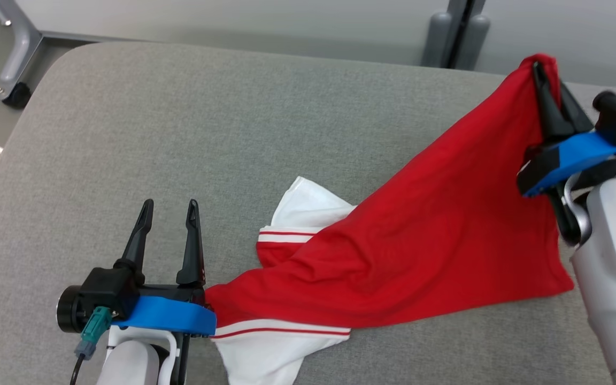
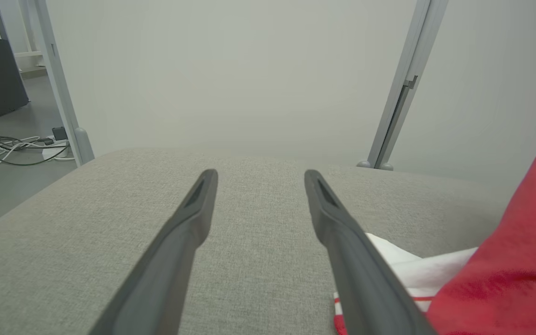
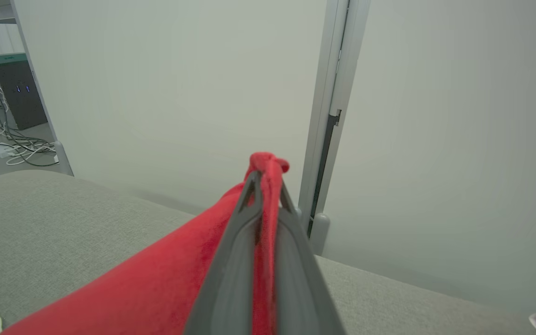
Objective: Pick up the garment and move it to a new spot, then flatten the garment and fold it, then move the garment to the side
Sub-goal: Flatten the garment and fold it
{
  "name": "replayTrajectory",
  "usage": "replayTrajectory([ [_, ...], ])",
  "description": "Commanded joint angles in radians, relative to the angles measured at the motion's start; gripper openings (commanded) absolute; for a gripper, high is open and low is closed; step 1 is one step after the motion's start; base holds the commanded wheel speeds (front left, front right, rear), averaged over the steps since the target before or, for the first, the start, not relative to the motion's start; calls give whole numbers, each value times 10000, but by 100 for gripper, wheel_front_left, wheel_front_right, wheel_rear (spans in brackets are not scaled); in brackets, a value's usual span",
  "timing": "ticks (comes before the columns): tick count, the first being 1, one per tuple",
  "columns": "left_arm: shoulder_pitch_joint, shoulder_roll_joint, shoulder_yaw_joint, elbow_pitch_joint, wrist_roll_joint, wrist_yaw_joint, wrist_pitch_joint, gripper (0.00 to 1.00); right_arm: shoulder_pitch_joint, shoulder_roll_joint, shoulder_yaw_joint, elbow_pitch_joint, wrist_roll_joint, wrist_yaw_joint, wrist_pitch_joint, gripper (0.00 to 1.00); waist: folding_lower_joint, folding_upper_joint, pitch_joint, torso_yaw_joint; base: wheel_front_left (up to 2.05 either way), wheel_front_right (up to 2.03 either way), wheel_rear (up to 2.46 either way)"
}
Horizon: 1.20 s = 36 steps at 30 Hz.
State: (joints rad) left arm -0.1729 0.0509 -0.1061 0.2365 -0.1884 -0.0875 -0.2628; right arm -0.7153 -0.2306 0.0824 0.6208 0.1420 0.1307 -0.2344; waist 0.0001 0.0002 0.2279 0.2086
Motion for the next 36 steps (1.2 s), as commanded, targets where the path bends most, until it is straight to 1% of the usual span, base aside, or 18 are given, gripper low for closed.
replayTrajectory([
  [1,-188,-7,-28,4,-54,39,-25,100,-495,-101,-85,421,-59,2,-96,0,-1,-2,224,217,0,0,0],
  [8,-412,-9,-222,32,-154,86,-25,100,-2011,-108,-346,2688,-304,2,-249,0,-1,-2,514,434,0,0,0],
  [9,-432,-10,-239,37,-173,100,-25,100,-2145,-124,-347,2967,-390,2,-260,40,-1,-2,528,448,0,0,0],
  [10,-441,-9,-252,51,-190,119,-25,100,-2259,-97,-363,3232,-428,2,-277,87,-1,-2,535,452,0,0,0],
  [11,-438,-9,-258,66,-204,137,-25,100,-2345,-72,-375,3444,-453,2,-287,100,-1,-2,535,449,0,0,0],
  [14,-402,-9,-222,55,-198,180,-26,100,-2449,-15,-285,3764,-510,2,-311,100,-1,-2,476,348,0,0,0],
  [19,-166,-9,-56,28,-96,201,-25,100,-1665,-133,-136,3280,-305,2,-310,100,-1,-2,241,-48,0,0,0],
  [24,48,-6,258,-13,90,152,-25,100,-480,-288,-139,2249,17,2,-308,100,-1,-2,-21,-537,0,0,0],
  [30,327,-9,668,-73,306,57,-25,100,1477,-339,3,751,312,2,-308,100,-1,-2,-265,-1026,0,0,0],
  [36,550,-7,883,-134,432,-48,-26,100,3212,-268,265,-295,469,2,-309,100,-1,-2,-391,-1206,0,0,0],
])
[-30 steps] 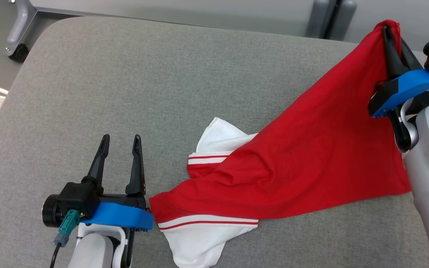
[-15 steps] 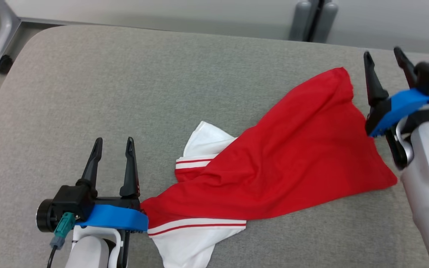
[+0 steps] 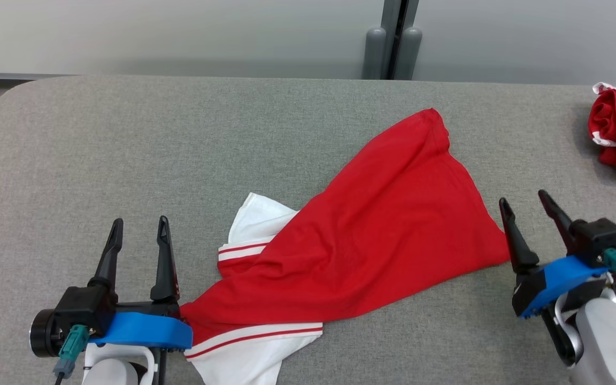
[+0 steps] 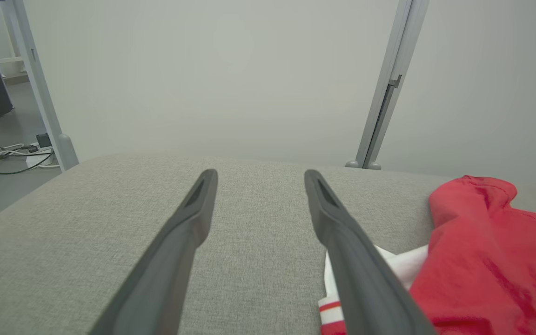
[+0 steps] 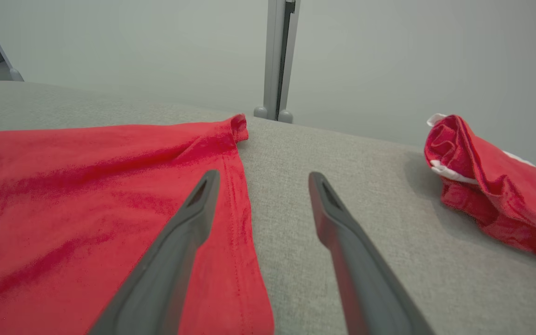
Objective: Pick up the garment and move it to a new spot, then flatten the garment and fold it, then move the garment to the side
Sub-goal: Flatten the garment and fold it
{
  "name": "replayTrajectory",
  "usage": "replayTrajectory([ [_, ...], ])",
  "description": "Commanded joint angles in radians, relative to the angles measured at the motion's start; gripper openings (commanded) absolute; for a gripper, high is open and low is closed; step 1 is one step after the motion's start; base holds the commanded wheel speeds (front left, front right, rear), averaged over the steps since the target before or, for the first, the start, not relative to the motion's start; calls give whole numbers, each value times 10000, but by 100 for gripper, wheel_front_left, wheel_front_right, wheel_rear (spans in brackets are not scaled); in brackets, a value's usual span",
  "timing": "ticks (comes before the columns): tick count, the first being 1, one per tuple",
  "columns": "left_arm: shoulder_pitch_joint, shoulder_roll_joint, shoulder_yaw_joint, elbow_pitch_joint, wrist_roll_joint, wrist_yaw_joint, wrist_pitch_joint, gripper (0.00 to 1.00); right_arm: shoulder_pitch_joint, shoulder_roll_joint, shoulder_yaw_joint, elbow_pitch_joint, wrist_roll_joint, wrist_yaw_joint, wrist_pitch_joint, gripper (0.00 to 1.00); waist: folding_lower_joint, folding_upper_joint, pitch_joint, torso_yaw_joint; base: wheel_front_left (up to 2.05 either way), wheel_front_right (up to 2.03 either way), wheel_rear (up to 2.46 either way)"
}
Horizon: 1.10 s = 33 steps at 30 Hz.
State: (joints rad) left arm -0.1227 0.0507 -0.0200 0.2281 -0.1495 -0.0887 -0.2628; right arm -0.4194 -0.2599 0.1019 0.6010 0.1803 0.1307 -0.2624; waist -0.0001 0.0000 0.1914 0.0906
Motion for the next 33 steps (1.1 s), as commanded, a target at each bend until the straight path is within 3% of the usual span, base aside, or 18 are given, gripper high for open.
replayTrajectory([
  [1,71,-5,44,-47,67,-51,-25,100,434,25,88,-194,124,2,-29,100,1,0,-36,-35,0,0,0],
  [6,118,-5,80,-68,104,-68,-26,100,984,19,362,-271,193,2,-29,100,1,0,-64,-38,0,0,0],
  [19,-167,-5,-184,-41,-41,-54,-25,100,73,-167,625,2014,412,2,145,100,1,0,303,513,0,0,0],
  [20,-162,-5,-189,-47,-43,-34,-25,100,42,-135,692,2171,486,2,175,49,1,0,313,528,0,0,0],
  [22,-126,-7,-196,-66,-47,8,-25,100,-18,-91,841,2422,661,2,162,0,1,0,313,529,0,0,0],
  [28,155,-6,-136,27,-29,33,-26,100,165,42,1203,2182,1023,2,10,0,1,0,9,289,0,0,0],
  [33,343,-6,-134,70,-17,-9,-26,100,929,75,1337,711,1319,2,-27,0,1,0,-333,-72,0,0,0],
])
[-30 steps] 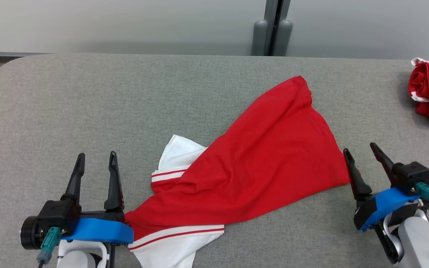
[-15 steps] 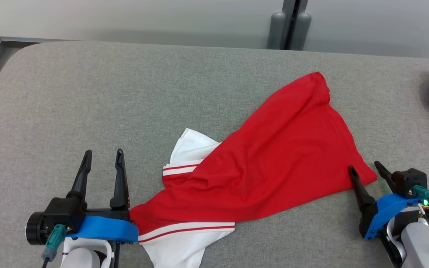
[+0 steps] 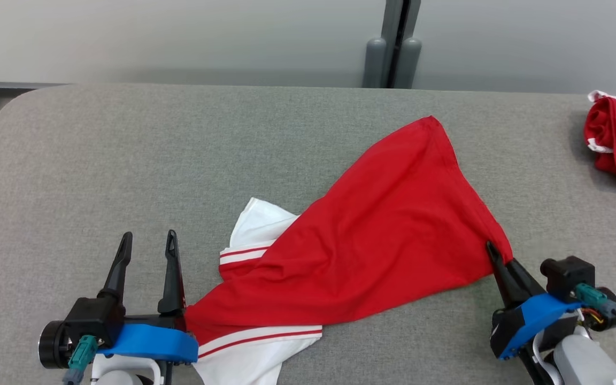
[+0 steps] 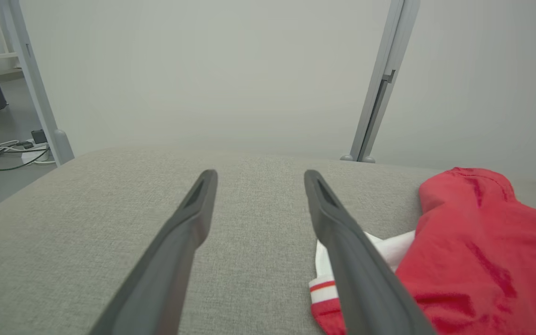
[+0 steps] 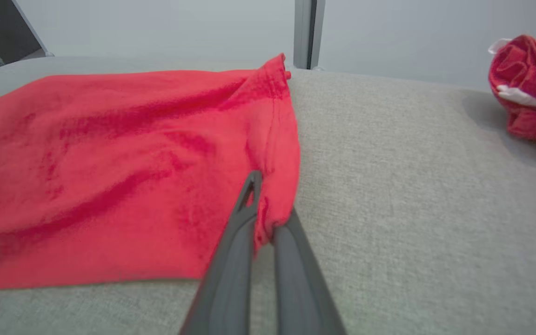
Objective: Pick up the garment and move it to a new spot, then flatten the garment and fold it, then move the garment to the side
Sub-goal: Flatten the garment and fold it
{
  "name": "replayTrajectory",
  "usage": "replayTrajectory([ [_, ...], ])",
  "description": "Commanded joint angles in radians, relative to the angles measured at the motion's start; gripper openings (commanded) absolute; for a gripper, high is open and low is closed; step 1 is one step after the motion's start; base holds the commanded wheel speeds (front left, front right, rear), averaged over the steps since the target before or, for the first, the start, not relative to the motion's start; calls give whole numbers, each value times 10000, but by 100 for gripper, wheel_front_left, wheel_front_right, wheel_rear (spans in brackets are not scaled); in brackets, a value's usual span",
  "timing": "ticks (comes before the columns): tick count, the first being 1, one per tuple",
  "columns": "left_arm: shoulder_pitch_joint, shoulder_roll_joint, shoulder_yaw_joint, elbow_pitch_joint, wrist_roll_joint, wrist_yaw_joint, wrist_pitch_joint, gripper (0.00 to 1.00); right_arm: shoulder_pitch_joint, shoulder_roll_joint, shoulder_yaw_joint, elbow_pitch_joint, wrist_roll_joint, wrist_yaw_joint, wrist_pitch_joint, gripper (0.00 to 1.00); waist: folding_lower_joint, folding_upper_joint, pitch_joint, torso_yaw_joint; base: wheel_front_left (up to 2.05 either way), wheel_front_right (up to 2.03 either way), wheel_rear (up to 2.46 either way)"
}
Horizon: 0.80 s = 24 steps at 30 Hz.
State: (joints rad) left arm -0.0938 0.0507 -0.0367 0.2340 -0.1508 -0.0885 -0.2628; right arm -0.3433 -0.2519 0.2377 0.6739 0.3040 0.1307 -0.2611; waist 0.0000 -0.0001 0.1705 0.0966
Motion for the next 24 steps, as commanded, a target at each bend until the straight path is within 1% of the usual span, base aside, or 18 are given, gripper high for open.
replayTrajectory([
  [1,65,-6,44,17,-6,-16,-25,100,442,-18,-52,-431,113,2,-43,0,0,1,-174,-202,0,0,0],
  [5,126,-6,17,6,-24,-14,-26,100,1756,-25,-278,-2160,204,2,-36,0,0,1,-322,-433,0,0,0],
  [8,187,-7,45,0,-11,-41,-25,100,2871,85,-628,-3616,148,2,319,0,0,1,-387,-587,0,0,0],
  [10,229,-6,54,-17,14,-49,-25,100,3650,229,-964,-4633,149,2,748,0,0,1,-406,-678,0,0,0],
  [12,241,-6,72,-30,34,-60,-25,100,4416,408,-1300,-5545,73,2,1401,0,0,1,-408,-756,0,0,0],
  [15,235,-4,88,-38,63,-65,-25,100,5281,680,-1763,-6622,56,2,2254,0,0,1,-386,-844,0,0,0],
  [16,227,-6,82,-35,69,-74,-26,100,5523,725,-1879,-6825,0,2,2519,11,0,1,-369,-859,0,0,0],
  [17,211,-6,82,-26,73,-80,-25,100,5686,794,-1956,-7018,-36,3,2688,68,0,1,-359,-871,0,0,0],
  [18,197,-6,78,-21,69,-89,-25,100,5791,843,-2043,-7170,-122,3,2828,100,0,1,-352,-878,0,0,0],
  [22,109,-6,51,3,66,-107,-26,100,5882,966,-2245,-7589,-340,3,3098,100,0,1,-317,-862,0,0,0],
  [24,89,-4,52,6,50,-107,-26,100,5703,867,-2354,-7755,-458,3,3130,100,0,1,-301,-828,0,0,0],
])
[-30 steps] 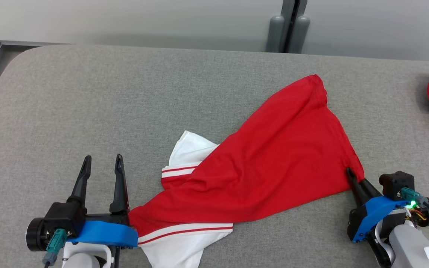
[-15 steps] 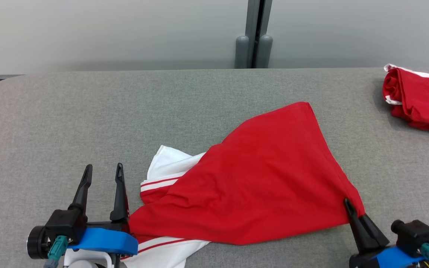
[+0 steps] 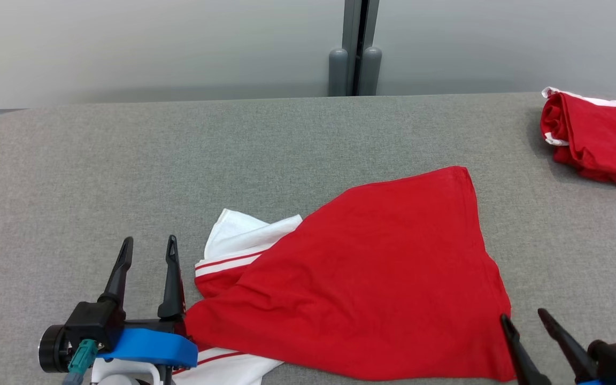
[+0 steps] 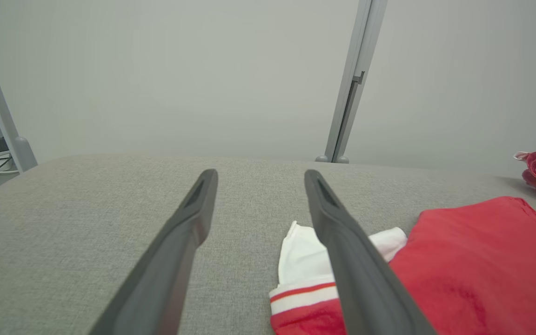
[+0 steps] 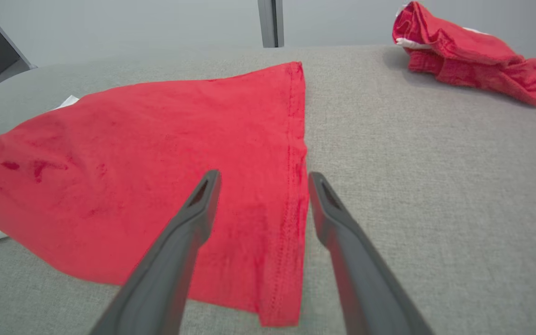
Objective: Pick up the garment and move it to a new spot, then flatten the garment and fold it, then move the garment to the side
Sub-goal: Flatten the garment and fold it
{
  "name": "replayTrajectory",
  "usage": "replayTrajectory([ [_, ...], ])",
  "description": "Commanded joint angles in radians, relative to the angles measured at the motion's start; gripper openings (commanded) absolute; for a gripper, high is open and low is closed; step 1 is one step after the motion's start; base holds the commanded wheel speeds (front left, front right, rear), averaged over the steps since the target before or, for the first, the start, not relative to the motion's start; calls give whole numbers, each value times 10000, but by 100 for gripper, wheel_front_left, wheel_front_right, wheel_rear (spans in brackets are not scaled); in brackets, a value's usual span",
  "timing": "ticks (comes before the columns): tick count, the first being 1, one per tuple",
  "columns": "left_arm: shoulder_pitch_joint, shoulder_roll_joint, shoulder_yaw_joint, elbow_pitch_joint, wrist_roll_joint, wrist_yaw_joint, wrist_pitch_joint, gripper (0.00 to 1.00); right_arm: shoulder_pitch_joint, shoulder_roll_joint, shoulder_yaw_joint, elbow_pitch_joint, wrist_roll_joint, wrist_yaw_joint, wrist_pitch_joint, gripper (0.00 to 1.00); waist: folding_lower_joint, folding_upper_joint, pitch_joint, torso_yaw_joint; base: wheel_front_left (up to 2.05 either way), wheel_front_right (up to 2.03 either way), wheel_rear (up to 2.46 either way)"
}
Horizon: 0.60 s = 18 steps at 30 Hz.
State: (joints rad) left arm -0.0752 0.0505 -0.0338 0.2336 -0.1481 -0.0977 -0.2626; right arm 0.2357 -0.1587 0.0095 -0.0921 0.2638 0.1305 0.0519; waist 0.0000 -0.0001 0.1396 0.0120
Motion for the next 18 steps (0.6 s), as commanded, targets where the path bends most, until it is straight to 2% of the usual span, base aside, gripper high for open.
replayTrajectory([
  [1,-108,-4,38,9,21,-17,-27,100,-238,-115,-130,-155,-112,5,-15,100,0,1,16,35,0,0,0],
  [5,-119,-2,102,-7,24,-12,-27,100,-1018,-445,-281,-237,-281,5,-220,100,0,1,54,96,0,0,0],
  [9,-110,-4,84,-82,25,57,-27,100,-2222,-922,12,183,-447,5,-228,100,0,1,125,130,0,0,0],
  [18,-405,-4,21,-143,48,23,-28,100,-5397,-1458,548,2562,-393,5,-502,100,0,1,480,429,0,0,0],
])
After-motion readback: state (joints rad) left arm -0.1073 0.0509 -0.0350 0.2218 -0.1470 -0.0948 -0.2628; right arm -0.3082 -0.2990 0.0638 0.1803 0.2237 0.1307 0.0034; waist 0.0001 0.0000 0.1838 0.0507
